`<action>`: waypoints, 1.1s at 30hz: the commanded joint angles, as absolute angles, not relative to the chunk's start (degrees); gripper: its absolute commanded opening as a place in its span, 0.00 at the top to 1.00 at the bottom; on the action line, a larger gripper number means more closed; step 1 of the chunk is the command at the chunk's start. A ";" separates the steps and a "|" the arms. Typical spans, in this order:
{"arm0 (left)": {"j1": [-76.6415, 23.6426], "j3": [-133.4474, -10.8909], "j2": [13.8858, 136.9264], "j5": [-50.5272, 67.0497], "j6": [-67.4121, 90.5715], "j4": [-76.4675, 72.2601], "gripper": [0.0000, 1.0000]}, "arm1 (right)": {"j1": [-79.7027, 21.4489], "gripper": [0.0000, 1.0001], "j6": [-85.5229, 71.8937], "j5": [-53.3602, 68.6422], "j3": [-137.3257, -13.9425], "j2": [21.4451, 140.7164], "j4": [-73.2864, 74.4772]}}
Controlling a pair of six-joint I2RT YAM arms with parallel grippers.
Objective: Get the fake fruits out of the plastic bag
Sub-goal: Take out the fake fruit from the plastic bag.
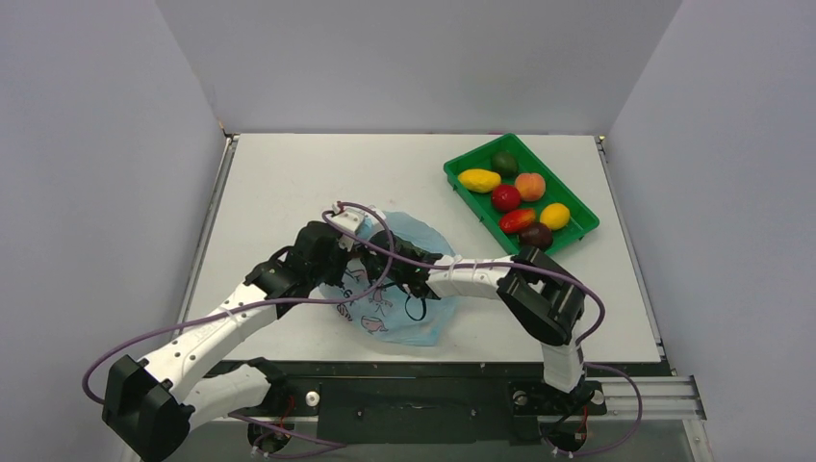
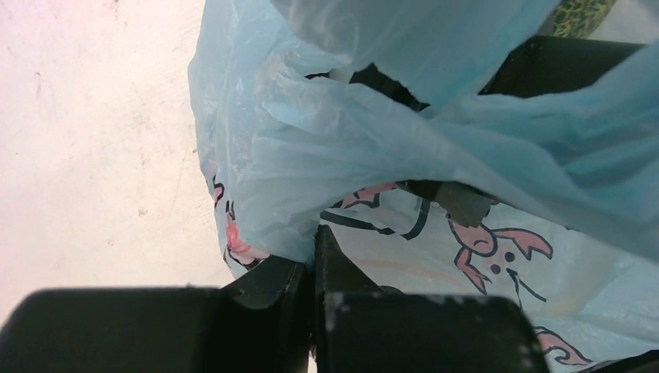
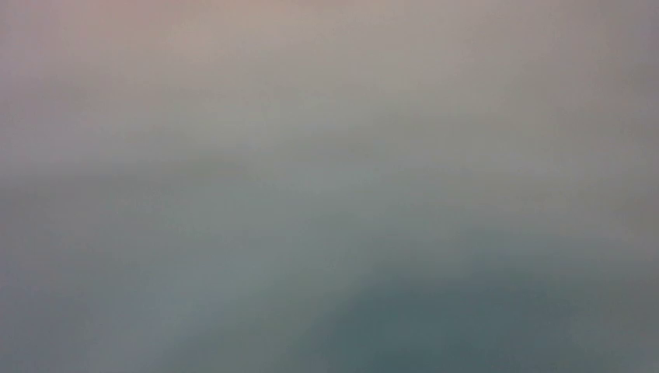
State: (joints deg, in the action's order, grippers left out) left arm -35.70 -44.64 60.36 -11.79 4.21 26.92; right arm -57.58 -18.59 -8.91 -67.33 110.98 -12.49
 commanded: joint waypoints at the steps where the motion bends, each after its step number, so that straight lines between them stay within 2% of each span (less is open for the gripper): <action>1: -30.89 -47.79 59.47 -11.15 9.13 27.55 1.00 | -56.43 1.00 -21.97 0.23 -66.29 102.01 -19.07; 10: -20.70 -49.79 61.87 9.77 13.07 24.80 1.00 | -51.25 1.00 -29.12 17.79 -61.64 98.77 -24.73; 13: -18.41 -48.58 60.29 14.29 12.47 23.72 1.00 | -49.94 1.00 -29.51 18.88 -61.57 99.37 -24.06; 16: -18.20 -46.03 54.15 19.71 11.40 20.05 1.00 | -49.75 1.00 -26.55 15.22 -64.35 101.12 -15.84; 21: -18.16 -44.62 46.51 20.60 12.62 15.35 1.00 | -50.77 1.00 -22.24 11.70 -68.08 103.78 -8.97; 29: -18.06 -51.57 46.43 15.16 12.93 16.53 1.00 | -52.15 1.00 -20.59 8.70 -67.82 106.23 -7.24; 33: -18.05 -51.46 44.29 17.11 15.36 13.19 1.00 | -52.20 1.00 -20.27 5.97 -69.89 108.71 -2.99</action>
